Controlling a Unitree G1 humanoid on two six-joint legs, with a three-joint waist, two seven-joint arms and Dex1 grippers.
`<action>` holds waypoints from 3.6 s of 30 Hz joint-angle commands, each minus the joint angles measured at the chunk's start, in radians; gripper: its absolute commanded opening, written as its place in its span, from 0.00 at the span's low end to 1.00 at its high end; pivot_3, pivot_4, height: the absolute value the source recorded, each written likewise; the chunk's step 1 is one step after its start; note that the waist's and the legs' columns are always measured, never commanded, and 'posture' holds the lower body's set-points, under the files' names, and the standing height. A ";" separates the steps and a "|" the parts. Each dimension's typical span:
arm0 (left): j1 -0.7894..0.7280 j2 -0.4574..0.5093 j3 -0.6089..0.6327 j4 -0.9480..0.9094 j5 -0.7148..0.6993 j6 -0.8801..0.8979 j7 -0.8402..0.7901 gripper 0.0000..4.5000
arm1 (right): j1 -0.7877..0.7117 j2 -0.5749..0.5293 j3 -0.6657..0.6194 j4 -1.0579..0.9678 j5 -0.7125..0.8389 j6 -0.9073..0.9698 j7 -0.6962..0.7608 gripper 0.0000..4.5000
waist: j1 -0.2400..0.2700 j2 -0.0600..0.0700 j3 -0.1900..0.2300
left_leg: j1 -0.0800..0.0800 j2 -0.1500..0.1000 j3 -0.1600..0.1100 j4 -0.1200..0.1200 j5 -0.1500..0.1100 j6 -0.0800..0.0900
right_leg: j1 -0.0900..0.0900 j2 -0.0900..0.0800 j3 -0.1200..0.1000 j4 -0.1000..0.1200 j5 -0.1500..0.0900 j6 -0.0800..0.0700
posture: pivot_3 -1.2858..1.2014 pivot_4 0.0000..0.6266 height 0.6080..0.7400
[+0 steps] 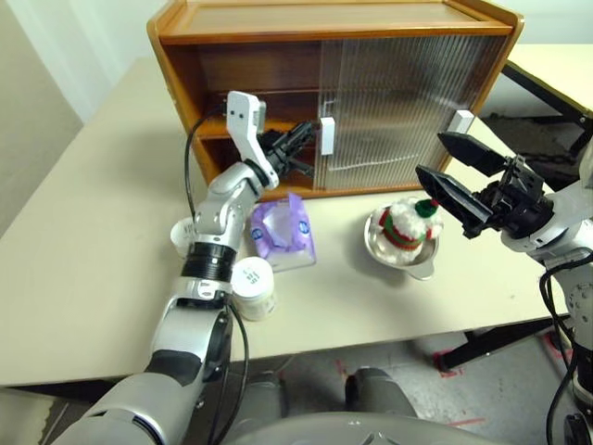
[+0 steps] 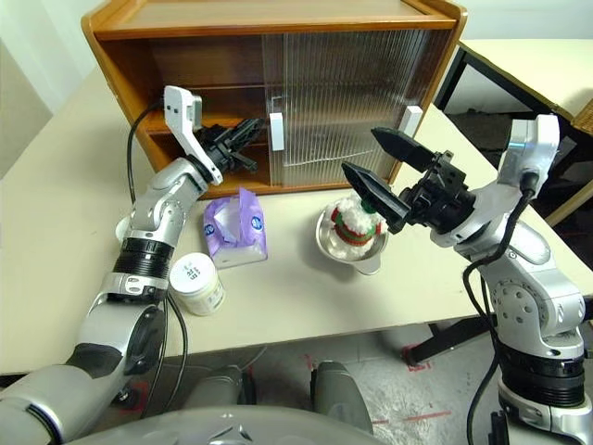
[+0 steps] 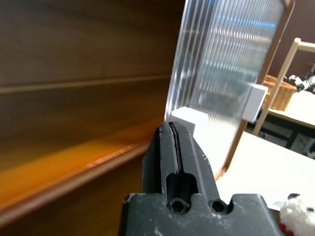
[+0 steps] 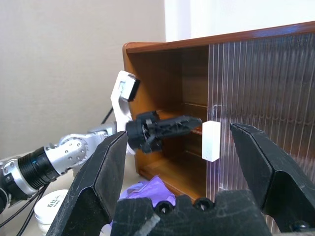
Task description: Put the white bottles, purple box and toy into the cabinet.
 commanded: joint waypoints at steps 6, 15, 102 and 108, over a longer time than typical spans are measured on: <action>0.015 0.032 0.031 -0.180 -0.044 0.113 0.053 0.00 | -0.022 -0.003 0.013 0.023 -0.009 -0.003 0.024 1.00 | 0.003 0.000 0.000 | 0.000 0.000 0.000 0.000 0.000 0.000 | 0.000 0.000 0.000 0.000 0.000 0.000 | 0.49 0.00 1.00; 0.112 0.183 0.091 -0.365 -0.139 0.198 -0.027 0.31 | -0.048 0.001 0.027 0.061 -0.016 -0.002 0.051 1.00 | 0.004 0.001 0.000 | 0.001 0.000 0.000 0.000 0.000 0.000 | 0.000 0.001 0.001 0.001 0.001 0.000 | 0.51 0.00 1.00; 0.736 0.471 0.162 -0.202 -0.113 -0.175 -0.452 1.00 | -0.161 0.012 0.079 0.137 -0.014 0.039 0.114 1.00 | 0.090 0.002 0.000 | -0.002 0.012 0.007 -0.014 -0.002 -0.004 | -0.015 0.002 -0.004 0.005 -0.005 -0.022 | 0.54 0.00 1.00; 0.736 0.466 0.168 -0.136 -0.091 -0.219 -0.451 1.00 | -0.162 0.010 0.077 0.136 -0.012 0.042 0.114 1.00 | 0.081 0.002 0.000 | -0.001 0.012 0.008 -0.014 0.000 -0.001 | -0.015 0.002 -0.004 0.006 -0.005 -0.022 | 0.54 0.00 1.00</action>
